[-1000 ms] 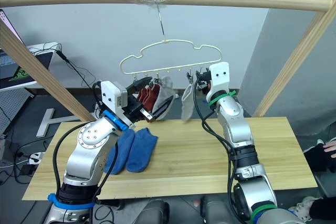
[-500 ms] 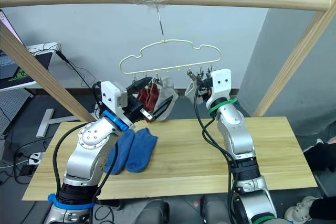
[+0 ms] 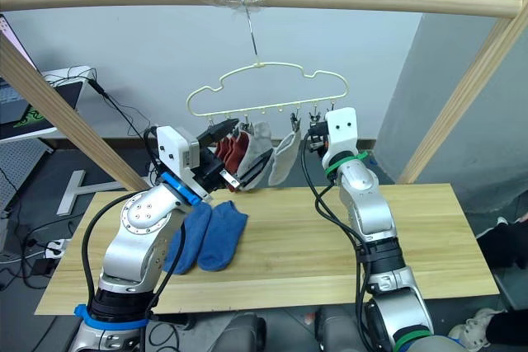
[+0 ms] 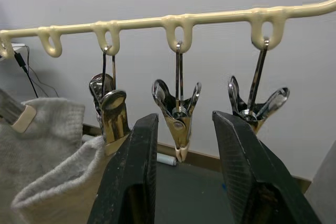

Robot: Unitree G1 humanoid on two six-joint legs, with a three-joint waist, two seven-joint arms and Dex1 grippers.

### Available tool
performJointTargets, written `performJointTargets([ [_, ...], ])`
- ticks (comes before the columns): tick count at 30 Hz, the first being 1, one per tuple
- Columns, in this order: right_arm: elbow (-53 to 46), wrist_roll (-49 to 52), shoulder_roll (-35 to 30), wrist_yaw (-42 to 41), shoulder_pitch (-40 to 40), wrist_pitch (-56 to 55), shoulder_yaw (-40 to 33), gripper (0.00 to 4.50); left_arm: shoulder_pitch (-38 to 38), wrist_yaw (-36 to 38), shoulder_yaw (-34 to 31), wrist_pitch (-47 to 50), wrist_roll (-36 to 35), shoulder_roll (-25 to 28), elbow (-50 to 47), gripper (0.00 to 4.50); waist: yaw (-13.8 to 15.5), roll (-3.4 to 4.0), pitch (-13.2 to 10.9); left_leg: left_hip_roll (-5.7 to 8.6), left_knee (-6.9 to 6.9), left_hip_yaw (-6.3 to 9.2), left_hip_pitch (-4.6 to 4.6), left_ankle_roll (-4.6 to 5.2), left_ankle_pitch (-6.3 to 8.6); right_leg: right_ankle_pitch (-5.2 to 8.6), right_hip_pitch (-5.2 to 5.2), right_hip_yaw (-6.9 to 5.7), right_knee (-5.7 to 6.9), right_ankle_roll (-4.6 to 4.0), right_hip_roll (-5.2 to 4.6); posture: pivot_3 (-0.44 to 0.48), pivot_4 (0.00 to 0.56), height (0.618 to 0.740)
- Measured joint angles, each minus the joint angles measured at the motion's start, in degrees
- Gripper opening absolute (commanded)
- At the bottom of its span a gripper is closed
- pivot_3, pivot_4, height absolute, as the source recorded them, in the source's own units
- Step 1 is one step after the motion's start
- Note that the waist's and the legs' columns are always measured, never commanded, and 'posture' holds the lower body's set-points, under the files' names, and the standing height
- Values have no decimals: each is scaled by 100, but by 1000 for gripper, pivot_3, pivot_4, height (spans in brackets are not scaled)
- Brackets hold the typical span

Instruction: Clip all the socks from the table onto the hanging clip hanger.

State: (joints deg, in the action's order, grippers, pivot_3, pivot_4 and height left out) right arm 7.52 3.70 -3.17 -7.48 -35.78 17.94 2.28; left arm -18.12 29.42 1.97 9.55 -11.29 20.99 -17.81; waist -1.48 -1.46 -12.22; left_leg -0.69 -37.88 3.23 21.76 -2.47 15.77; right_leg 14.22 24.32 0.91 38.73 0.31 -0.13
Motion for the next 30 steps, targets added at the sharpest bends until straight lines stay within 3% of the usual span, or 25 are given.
performJointTargets([
  [30,523,-17,180,10,-440,-250,-46,1665,-25,-23,-2,33,4,-3,-3,4500,0,4,-7,-1,2,1,1,0,0,0,1,-1,-3,-1,0,67,202,740],
])
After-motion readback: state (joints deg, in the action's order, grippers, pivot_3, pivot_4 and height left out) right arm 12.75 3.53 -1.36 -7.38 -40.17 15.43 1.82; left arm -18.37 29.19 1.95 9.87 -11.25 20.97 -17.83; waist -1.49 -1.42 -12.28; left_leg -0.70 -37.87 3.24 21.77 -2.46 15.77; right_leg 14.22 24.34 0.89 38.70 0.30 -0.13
